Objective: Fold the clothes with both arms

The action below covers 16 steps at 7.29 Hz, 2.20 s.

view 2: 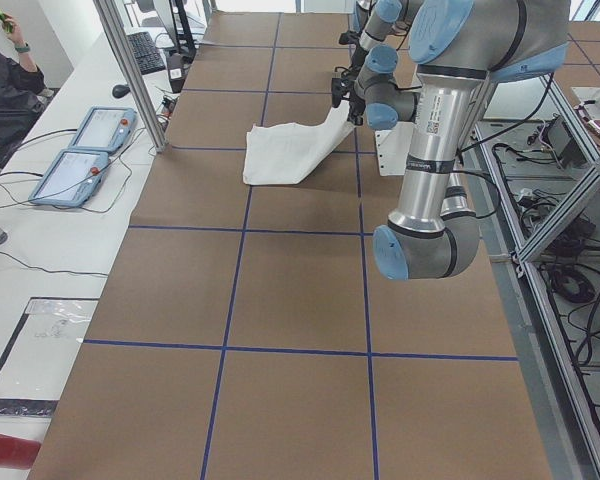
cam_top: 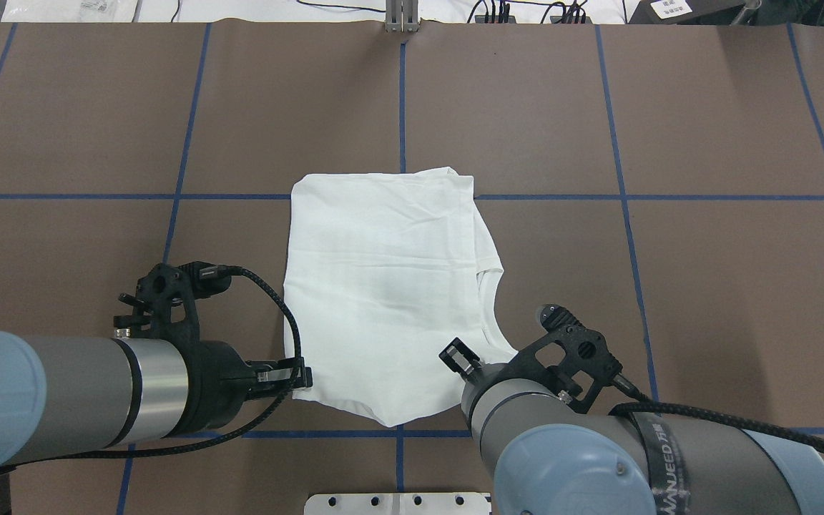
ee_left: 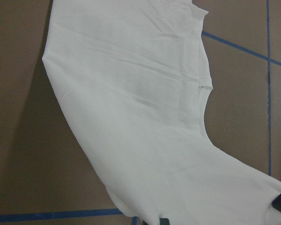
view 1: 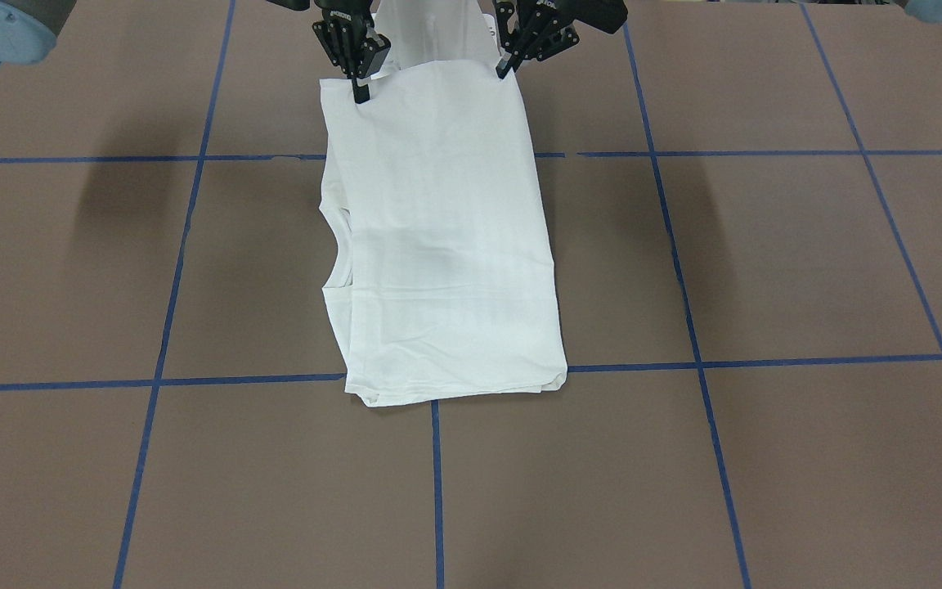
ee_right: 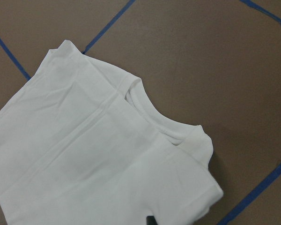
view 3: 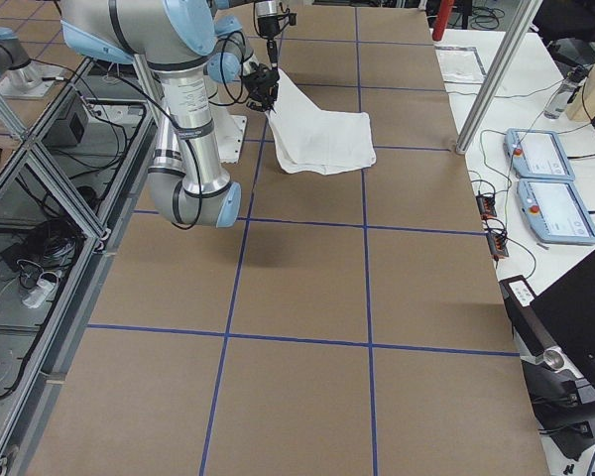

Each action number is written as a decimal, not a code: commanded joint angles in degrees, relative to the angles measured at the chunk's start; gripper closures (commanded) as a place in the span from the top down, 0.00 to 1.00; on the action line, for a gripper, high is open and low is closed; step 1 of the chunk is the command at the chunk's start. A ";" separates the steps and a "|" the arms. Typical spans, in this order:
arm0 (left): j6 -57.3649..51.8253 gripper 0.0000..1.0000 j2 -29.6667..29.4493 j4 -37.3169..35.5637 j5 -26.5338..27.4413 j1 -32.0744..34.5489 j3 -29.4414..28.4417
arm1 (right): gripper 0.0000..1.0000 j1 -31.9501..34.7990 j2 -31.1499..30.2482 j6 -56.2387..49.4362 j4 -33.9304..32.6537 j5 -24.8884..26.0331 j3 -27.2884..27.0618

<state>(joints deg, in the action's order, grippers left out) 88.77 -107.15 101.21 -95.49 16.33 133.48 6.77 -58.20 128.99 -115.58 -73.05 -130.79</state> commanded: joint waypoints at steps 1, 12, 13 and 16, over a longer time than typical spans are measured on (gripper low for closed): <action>-3.75 0.00 -1.92 -0.49 -0.31 3.68 -2.69 | 0.00 5.77 2.63 -6.62 0.70 -0.16 3.08; -15.29 0.00 -18.71 15.24 0.21 20.14 -50.95 | 0.00 20.30 16.27 -21.06 29.88 -1.04 50.37; -15.29 0.00 -19.06 15.24 0.21 20.14 -50.95 | 0.00 20.21 16.27 -21.85 29.88 -1.13 50.37; -15.21 0.00 -19.85 15.59 -0.05 20.14 -50.60 | 0.00 20.30 16.27 -22.56 29.88 -1.05 50.37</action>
<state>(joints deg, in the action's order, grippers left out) 73.53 -126.71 116.67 -95.43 36.50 82.84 27.06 -41.94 106.58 -85.70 -74.16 -80.45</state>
